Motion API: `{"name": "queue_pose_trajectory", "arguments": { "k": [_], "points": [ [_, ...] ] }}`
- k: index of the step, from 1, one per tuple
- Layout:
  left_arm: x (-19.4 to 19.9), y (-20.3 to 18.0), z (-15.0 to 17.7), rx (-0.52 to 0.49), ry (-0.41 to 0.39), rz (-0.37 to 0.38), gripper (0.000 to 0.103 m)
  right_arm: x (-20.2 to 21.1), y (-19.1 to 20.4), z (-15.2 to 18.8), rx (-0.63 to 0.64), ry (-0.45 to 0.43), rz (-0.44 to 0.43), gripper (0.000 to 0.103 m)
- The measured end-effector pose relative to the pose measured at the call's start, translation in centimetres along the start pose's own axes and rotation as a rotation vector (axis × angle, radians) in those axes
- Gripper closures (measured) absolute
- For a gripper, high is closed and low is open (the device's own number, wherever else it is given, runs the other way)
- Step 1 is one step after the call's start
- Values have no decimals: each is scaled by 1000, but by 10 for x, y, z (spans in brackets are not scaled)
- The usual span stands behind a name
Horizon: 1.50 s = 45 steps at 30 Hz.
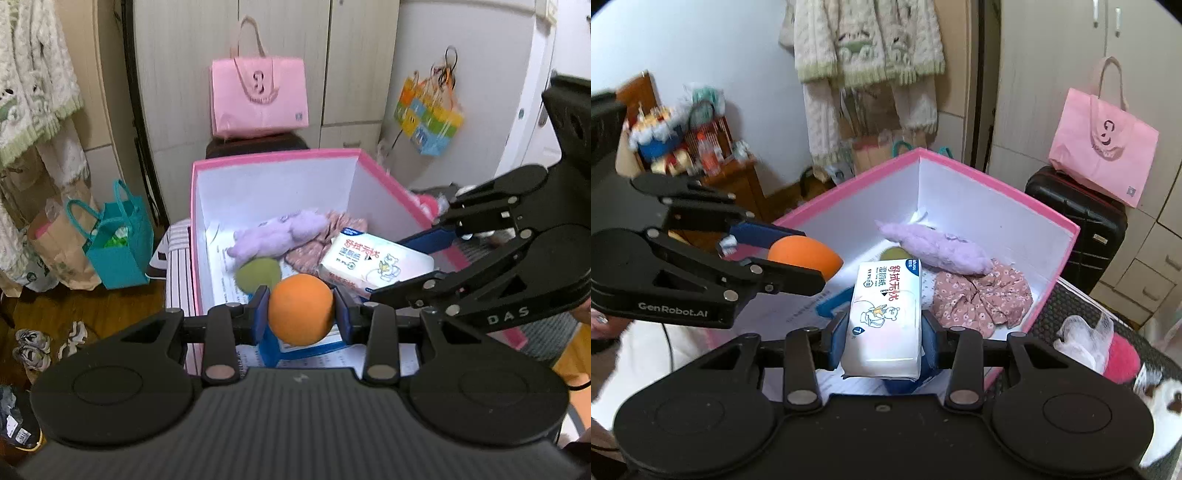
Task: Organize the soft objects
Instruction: 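Open both grippers to drop the ball and tissue pack into the box, then move both tools toward the white mesh puff and pink pom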
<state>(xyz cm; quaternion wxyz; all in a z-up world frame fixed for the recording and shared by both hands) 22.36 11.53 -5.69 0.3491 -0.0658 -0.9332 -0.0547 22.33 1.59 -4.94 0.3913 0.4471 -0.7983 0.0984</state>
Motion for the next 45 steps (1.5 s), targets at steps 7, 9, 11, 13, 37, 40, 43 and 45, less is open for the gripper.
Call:
{"name": "queue_pose_trajectory", "arguments": {
  "k": [7, 9, 11, 13, 37, 40, 43, 45],
  "points": [
    [-16, 1, 1, -80, 2, -63, 66, -19, -5, -2, 6, 54, -11, 57],
    [-18, 0, 2, -95, 5, -66, 66, -23, -6, -1, 11, 73, -14, 57],
    [-21, 0, 2, -102, 11, -70, 66, -27, -3, 0, 4, 90, -42, 57],
    [-22, 0, 3, -101, 17, -69, 65, -30, -1, 1, 3, 99, -56, 57],
    [89, -22, -5, -25, -51, 74, 43, 123, -5, 40, -101, -166, -17, 52],
    [108, -38, -4, -53, -60, 104, 42, 145, -1, 55, -80, -187, 10, 52],
    [124, -55, -3, -87, -86, 103, 40, 165, 5, 70, -67, -209, 36, 52],
    [133, -67, -2, -110, -100, 105, 38, 178, 10, 80, -58, -225, 50, 51]
  ]
}}
Point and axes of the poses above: each gripper's, at about its wrist camera, not at the fingertips, and x roughly against the way its jaws point, y to its left, z to its underside, the point moved 5 cm from there along -x, roughly the way its jaws point, and after that the axes turned 10 degrees about -z, right-handed, at the moved point
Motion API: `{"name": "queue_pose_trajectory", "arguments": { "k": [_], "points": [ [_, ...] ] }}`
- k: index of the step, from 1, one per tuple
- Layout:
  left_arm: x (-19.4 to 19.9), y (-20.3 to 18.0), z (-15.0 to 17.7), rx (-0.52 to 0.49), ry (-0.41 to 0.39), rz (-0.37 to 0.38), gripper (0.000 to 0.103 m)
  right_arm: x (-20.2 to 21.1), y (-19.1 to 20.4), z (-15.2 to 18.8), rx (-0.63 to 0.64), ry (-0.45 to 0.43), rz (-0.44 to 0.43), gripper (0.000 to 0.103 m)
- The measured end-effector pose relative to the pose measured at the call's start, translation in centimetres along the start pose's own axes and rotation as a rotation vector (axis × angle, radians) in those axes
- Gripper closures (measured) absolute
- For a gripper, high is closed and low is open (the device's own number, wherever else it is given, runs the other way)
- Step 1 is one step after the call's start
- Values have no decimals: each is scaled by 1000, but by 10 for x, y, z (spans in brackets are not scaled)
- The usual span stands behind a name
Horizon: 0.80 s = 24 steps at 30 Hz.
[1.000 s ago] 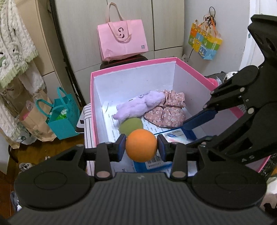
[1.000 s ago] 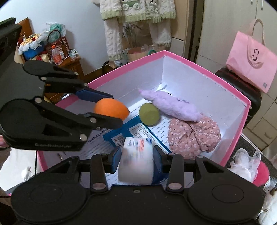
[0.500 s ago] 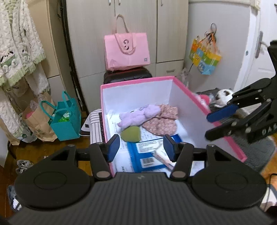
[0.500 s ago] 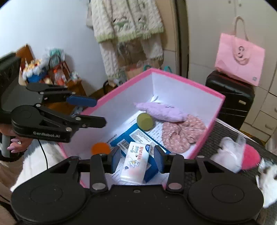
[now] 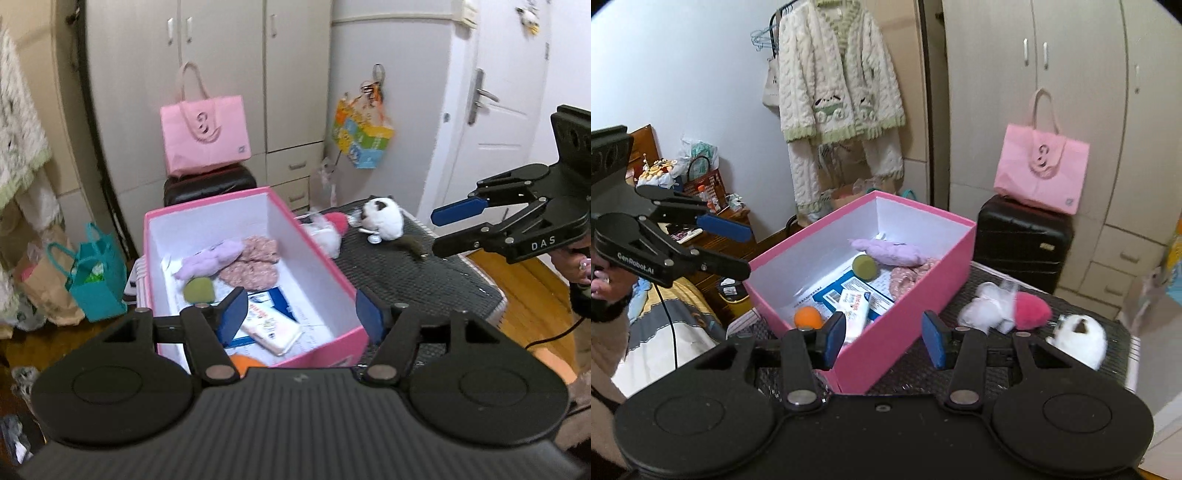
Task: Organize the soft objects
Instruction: 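Move both tools toward the white mesh puff and pink pom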
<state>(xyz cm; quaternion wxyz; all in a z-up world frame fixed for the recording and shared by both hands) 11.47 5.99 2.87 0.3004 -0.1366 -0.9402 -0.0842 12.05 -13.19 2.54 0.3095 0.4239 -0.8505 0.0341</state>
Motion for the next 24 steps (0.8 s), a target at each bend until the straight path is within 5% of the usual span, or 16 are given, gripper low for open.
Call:
{"name": "queue_pose_trajectory", "arguments": {
  "k": [13, 24],
  "points": [
    [-1, -84, 6, -37, -28, 80, 34, 52, 6, 38, 29, -75, 23, 43],
    [-32, -136, -3, -78, -69, 102, 26, 61, -33, 53, -59, -136, 55, 32]
  ]
}}
Point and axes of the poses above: each gripper's, at about its wrist camera, not at the fingertips, and x roughly against the way its jaws point, y to its left, z to its underside, the point moved 5 cm from there along -x, roughly the way its jaws point, and after that the axes turned 10 degrees about -z, right-handed, at the moved point
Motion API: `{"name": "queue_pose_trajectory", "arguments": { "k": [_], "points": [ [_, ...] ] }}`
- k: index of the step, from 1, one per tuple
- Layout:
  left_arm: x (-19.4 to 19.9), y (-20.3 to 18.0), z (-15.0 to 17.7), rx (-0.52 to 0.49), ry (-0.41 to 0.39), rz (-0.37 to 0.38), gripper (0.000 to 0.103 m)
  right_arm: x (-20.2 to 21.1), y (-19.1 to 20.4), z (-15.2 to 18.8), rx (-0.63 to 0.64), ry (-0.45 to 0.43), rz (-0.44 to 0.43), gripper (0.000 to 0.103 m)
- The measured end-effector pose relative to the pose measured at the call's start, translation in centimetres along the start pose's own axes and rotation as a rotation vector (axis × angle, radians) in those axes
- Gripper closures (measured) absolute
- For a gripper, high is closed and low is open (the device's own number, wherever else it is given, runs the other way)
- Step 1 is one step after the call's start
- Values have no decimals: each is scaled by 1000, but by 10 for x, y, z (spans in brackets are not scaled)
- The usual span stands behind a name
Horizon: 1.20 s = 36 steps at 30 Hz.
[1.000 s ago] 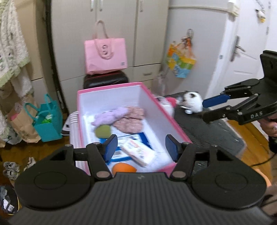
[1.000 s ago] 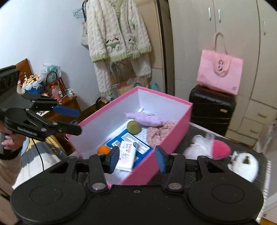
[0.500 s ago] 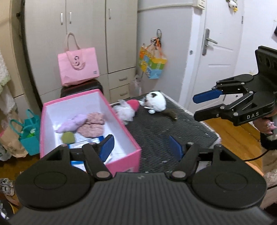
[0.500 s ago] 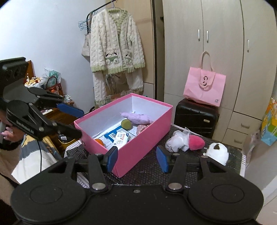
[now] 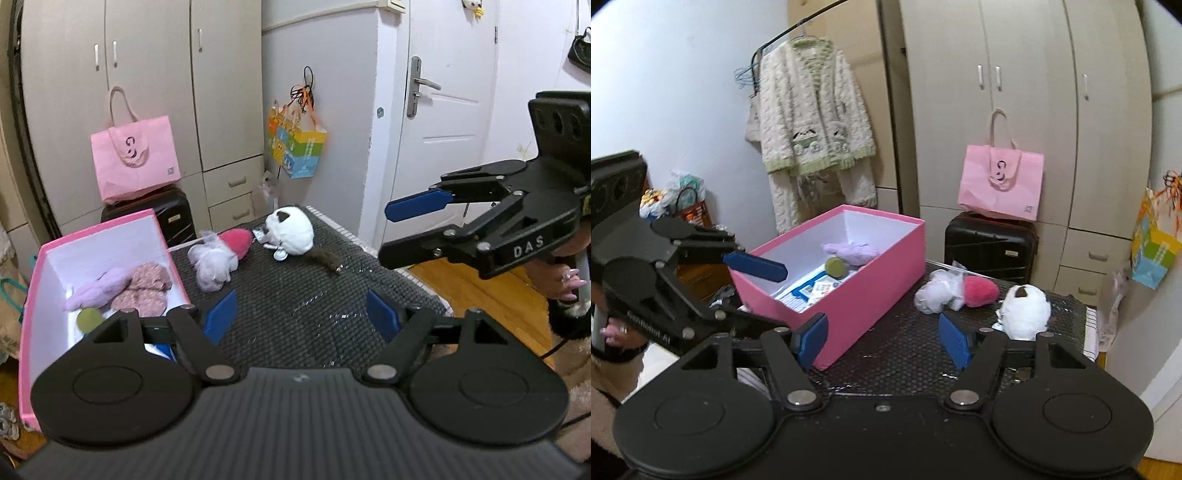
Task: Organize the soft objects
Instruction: 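Move both tools toward the white mesh puff and pink pom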
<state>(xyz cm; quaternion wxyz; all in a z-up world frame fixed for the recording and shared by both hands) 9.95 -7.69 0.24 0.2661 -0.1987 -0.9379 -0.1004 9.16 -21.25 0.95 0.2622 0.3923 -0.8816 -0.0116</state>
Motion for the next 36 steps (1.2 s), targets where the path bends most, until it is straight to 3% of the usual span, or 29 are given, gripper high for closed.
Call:
{"name": "queue_pose_trajectory", "arguments": {
  "k": [10, 16, 22, 30, 32, 36],
  "points": [
    [-50, -13, -13, 56, -64, -107, 11, -17, -48, -3, -29, -33, 52, 26],
    [-90, -19, -17, 82, -94, -248, 8, -40, -86, -10, -43, -75, 93, 23],
    [-131, -22, -20, 84, -112, -369, 8, -69, -119, -23, -49, -83, 68, 23],
    [-185, -12, -20, 115, -76, -539, 9, -118, -151, -37, -133, 9, -56, 23],
    [-198, -9, -17, 125, -60, -552, 9, -132, -154, -39, -126, 33, -68, 27],
    [-222, -2, -9, 130, -15, -583, 12, -163, -159, -41, -80, 100, -71, 46]
  ]
}}
Point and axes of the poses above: each gripper's, at about its wrist camera, not at the fingertips, and x roughly against the way its jaws point, y to its left, z to its underside, the point moved 5 cm from there along -x, roughly the way its jaws point, and after that the axes turned 10 degrees about -z, right-handed, at the moved point
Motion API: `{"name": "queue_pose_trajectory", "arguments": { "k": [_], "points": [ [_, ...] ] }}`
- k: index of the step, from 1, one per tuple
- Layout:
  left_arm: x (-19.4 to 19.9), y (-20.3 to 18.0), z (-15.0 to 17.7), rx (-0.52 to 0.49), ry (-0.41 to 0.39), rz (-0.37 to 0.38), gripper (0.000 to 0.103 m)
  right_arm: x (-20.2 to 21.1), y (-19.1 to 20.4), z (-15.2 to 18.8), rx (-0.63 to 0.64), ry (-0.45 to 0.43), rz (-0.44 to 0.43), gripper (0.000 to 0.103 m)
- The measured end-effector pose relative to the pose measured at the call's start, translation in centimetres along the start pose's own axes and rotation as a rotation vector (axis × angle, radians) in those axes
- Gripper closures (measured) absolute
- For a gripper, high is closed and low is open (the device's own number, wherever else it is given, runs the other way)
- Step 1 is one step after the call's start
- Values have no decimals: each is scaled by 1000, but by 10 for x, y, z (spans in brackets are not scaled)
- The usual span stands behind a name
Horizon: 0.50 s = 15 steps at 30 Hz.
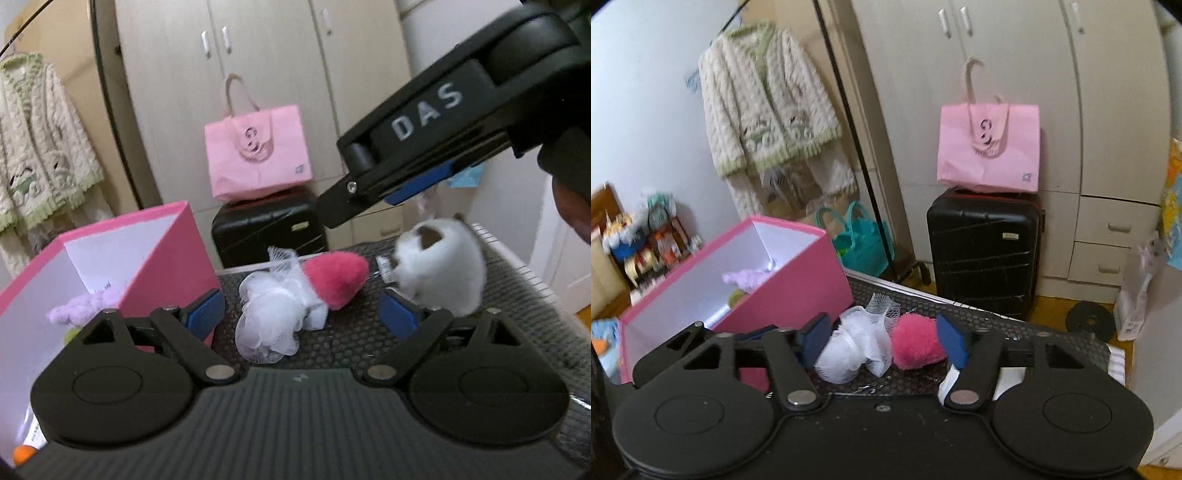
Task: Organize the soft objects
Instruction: 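Move both tools toward the white mesh puff and pink pom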
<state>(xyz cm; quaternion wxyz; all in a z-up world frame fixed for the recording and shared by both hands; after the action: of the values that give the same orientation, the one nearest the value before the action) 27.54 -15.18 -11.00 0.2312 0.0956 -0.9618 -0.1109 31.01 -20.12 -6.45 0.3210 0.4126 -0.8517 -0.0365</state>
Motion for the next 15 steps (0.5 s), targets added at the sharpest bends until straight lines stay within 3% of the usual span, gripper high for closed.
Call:
{"name": "queue_pose_trajectory", "arguments": {
  "k": [4, 9, 15],
  "points": [
    [-14, 1, 2, 12, 16, -31, 19, -25, -11, -2, -8, 55, -8, 57],
    [-34, 7, 3, 59, 75, -31, 35, -46, -29, -4, -16, 113, 15, 57],
    [-48, 12, 9, 134, 137, 9, 42, -69, -48, -1, -74, 186, -23, 56]
  ]
}}
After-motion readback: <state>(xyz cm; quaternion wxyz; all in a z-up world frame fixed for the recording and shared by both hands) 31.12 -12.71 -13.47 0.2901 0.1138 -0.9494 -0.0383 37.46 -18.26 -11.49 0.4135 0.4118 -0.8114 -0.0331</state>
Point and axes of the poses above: each gripper's, at about its wrist camera, not at the fingertips, and x roughly against the way its jaws point, y to its left, z to its underside, the point moved 5 cm from there along -x, roughly the way its jaws point, and after that the axes turned 10 degrees about -z, right-handed, at the moved point
